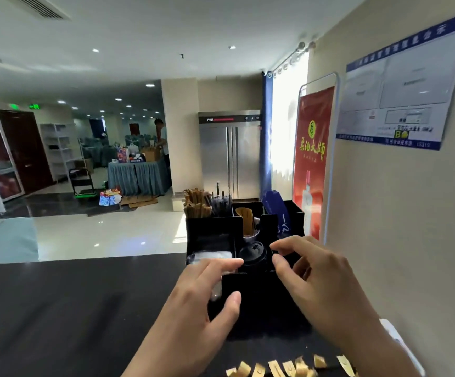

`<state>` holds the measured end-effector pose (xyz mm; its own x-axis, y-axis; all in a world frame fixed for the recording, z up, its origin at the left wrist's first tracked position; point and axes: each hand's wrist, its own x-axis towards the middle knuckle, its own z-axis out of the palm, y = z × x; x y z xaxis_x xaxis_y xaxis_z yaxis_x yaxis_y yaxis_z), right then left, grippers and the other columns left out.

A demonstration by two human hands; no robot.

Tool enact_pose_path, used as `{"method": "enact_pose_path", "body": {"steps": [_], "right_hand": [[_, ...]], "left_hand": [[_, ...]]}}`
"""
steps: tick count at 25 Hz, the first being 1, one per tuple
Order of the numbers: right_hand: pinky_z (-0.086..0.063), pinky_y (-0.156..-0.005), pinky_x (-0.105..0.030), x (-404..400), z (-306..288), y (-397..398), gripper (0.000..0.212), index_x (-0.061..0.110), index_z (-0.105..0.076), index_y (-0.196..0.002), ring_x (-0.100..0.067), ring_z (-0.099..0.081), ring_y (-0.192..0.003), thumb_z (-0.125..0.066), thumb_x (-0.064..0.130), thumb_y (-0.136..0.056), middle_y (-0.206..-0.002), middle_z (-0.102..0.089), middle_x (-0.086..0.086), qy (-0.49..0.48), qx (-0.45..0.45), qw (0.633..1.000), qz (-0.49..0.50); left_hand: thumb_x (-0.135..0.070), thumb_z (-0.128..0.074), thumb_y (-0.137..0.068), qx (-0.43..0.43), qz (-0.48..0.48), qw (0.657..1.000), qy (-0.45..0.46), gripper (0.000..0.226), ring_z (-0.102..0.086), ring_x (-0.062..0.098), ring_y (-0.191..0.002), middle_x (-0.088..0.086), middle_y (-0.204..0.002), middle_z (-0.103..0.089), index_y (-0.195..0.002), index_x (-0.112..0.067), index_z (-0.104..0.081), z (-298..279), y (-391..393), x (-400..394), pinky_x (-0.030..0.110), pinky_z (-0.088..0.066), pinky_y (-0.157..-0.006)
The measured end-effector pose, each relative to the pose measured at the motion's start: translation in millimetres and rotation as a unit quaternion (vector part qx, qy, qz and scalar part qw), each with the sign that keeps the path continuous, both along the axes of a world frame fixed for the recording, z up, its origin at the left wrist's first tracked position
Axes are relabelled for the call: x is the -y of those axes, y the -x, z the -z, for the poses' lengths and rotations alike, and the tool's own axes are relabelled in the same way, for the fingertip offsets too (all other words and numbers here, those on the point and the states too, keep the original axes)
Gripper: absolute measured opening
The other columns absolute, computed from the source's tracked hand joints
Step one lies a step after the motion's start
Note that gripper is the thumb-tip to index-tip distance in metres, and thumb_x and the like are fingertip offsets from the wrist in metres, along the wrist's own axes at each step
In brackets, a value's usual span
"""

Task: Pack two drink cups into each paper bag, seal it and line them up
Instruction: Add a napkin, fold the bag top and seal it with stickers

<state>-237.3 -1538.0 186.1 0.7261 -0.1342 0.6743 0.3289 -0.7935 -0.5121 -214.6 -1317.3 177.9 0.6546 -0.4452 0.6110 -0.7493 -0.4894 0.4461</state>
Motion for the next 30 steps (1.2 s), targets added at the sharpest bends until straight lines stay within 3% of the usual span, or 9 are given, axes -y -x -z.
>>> {"method": "enact_pose_path", "body": {"steps": [4, 11, 15, 21, 25, 30], "right_hand": [[-0.052, -0.065, -0.018, -12, -3, -38, 0.012, 0.041, -0.068, -0.102, -0.002, -0.065, -0.08, -0.061, 0.044, -0.093, -0.091, -0.065, 0.021, -0.001, -0.014, 1.0, -0.018], [-0.057, -0.076, -0.027, -18, 0, -125, 0.011, 0.035, -0.071, -0.099, -0.001, -0.065, -0.078, -0.062, 0.041, -0.095, -0.086, -0.068, 0.017, -0.003, -0.073, 0.997, 0.001], [-0.058, -0.08, -0.036, -20, 5, -179, 0.018, 0.03, -0.072, -0.097, -0.012, -0.068, -0.084, -0.063, 0.045, -0.093, -0.087, -0.071, 0.012, 0.005, -0.111, 0.992, 0.055], [-0.057, -0.08, -0.037, -25, 11, -245, 0.022, 0.025, -0.073, -0.098, -0.02, -0.067, -0.091, -0.065, 0.044, -0.093, -0.094, -0.072, 0.004, 0.029, -0.122, 0.988, 0.085], [-0.057, -0.084, -0.041, -32, 2, -279, 0.029, 0.019, -0.074, -0.105, -0.026, -0.068, -0.097, -0.066, 0.044, -0.093, -0.101, -0.073, -0.002, 0.043, -0.112, 0.988, 0.101], [-0.053, -0.08, -0.036, -40, -7, -311, 0.04, 0.015, -0.068, -0.113, -0.031, -0.066, -0.101, -0.069, 0.047, -0.09, -0.108, -0.07, -0.008, 0.084, -0.153, 0.975, 0.138]], "left_hand": [[-0.034, -0.06, -0.096, -0.002, 0.003, 1.0, -0.011, 0.038, -0.044, -0.006, -0.121, -0.037, -0.122, -0.05, -0.128, -0.051, -0.05, -2, -35, 12, 0.008, -0.036, -0.093], [-0.039, -0.056, -0.097, -0.065, -0.019, 0.997, -0.029, 0.033, -0.045, -0.01, -0.117, -0.036, -0.116, -0.051, -0.125, -0.054, -0.048, 13, -98, 13, 0.015, -0.044, -0.089], [-0.034, -0.058, -0.097, -0.089, -0.044, 0.995, -0.024, 0.031, -0.05, -0.009, -0.111, -0.029, -0.113, -0.058, -0.126, -0.045, -0.053, 18, -133, 10, 0.019, -0.047, -0.093], [-0.025, -0.062, -0.096, -0.113, -0.054, 0.992, -0.006, 0.029, -0.056, -0.01, -0.101, -0.019, -0.107, -0.065, -0.124, -0.035, -0.061, 28, -172, 12, 0.007, -0.043, -0.078], [-0.025, -0.062, -0.097, -0.122, -0.052, 0.991, -0.001, 0.029, -0.055, -0.012, -0.102, -0.02, -0.106, -0.065, -0.125, -0.034, -0.061, 33, -184, 6, 0.003, -0.042, -0.078], [-0.025, -0.062, -0.096, -0.121, -0.061, 0.991, 0.007, 0.029, -0.056, -0.009, -0.101, -0.019, -0.105, -0.066, -0.124, -0.034, -0.061, 36, -190, -3, 0.005, -0.043, -0.079]]}}
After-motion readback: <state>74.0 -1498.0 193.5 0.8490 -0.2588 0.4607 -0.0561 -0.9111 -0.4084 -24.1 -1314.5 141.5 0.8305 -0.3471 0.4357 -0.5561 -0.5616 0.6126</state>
